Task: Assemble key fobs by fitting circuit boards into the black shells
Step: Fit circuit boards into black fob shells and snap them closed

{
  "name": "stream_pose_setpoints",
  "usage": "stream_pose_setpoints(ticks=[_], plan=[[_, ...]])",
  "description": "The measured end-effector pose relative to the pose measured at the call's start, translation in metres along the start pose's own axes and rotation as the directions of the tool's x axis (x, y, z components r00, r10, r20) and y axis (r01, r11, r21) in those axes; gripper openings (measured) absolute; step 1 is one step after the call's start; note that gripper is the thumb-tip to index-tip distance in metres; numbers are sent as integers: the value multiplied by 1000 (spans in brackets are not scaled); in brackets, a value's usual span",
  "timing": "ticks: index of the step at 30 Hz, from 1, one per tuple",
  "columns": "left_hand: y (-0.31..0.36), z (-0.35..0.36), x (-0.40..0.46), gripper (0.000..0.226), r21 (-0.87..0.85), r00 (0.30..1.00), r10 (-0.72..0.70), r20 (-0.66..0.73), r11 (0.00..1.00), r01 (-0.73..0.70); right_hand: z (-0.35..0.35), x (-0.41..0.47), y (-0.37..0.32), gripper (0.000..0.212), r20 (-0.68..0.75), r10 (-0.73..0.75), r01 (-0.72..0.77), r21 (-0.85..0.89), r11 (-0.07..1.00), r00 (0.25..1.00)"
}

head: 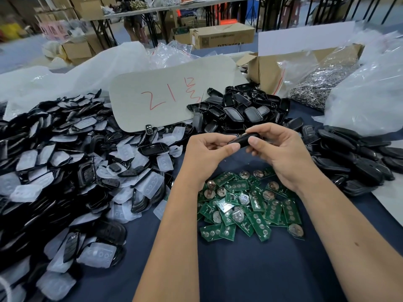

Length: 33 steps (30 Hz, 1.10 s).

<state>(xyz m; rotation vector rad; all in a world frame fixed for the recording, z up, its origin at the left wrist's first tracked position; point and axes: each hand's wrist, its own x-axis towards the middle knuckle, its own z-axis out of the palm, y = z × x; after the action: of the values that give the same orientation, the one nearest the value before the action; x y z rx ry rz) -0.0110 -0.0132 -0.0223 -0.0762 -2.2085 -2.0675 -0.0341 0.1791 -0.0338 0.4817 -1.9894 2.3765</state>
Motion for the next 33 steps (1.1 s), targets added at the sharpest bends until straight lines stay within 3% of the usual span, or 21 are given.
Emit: stream_pose_setpoints(ticks=[10,18,24,29,33], plan=[[3,2,0,18,-8,1000,10,-9,1000,-10,-1,-1,-1,20,18,-5,4,57,998,1000],[5,6,2,20,100,993,116,-35,989,-112,3,-2,-4,16,-1,45,-45,153,987,999],[2,6,2,21,280,972,225,-66,939,-199,5,-2,-2,18,-62,-115,106,-135,985,991],[3,13,1,21,344,955,289,-73,906,-248,12,-3,-3,24,-26,-140,132,-197,971,990],[1,15,2,17,328,963,255,-82,920,-216,13,-3,-4,26,-15,-137,130,-216,968,990]])
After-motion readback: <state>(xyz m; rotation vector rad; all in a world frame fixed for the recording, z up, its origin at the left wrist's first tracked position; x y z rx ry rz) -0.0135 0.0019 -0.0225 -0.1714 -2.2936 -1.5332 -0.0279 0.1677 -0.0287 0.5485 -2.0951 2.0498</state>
